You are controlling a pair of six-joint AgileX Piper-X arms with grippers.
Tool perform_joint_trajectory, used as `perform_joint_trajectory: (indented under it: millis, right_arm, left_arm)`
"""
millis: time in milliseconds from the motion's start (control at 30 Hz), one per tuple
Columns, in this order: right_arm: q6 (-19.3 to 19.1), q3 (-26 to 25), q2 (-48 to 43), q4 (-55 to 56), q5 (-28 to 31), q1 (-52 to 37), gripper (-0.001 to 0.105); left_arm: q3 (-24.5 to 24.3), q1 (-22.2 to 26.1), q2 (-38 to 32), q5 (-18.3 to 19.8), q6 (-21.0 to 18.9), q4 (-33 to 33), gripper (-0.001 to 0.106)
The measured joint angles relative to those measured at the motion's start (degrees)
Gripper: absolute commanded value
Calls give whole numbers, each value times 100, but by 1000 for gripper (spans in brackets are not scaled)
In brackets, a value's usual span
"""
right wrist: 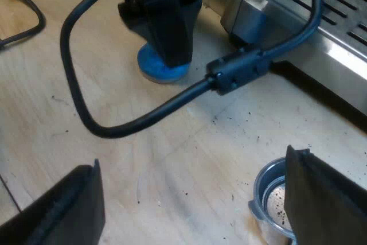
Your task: Grind coffee beans and then tamp
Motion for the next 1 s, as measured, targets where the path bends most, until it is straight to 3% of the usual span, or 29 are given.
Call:
perform_joint_trajectory:
  millis: [67,133,167,200,367,567,700,867,1000]
  right_arm:
    - [0,0,0,0,0,0,67]
    - [0,0,0,0,0,0,67]
    - [0,0,0,0,0,0,67]
    - [0,0,0,0,0,0,67]
    - [0,0,-54,0,0,0,67]
    - [29,0,-565,133,381,-10,67]
    - [473,0,-795,912,964,-10,67]
    - [850,341,-793,897,997,-10,67]
    - [861,802,-805,525,997,-10,67]
  left_arm:
    - [0,0,0,24,0,43,38]
    - [0,0,0,140,0,111,17]
    - [0,0,0,156,0,136,13]
    - [0,0,0,210,-24,164,1]
    - [-11,0,-303,434,-42,187,0]
    - [-11,0,-1518,791,-98,187,0]
    - [-52,0,-2199,1058,-266,214,0]
    - [-440,-29,-2312,1121,-274,539,0]
    - [-797,-374,-2312,1149,-274,559,0]
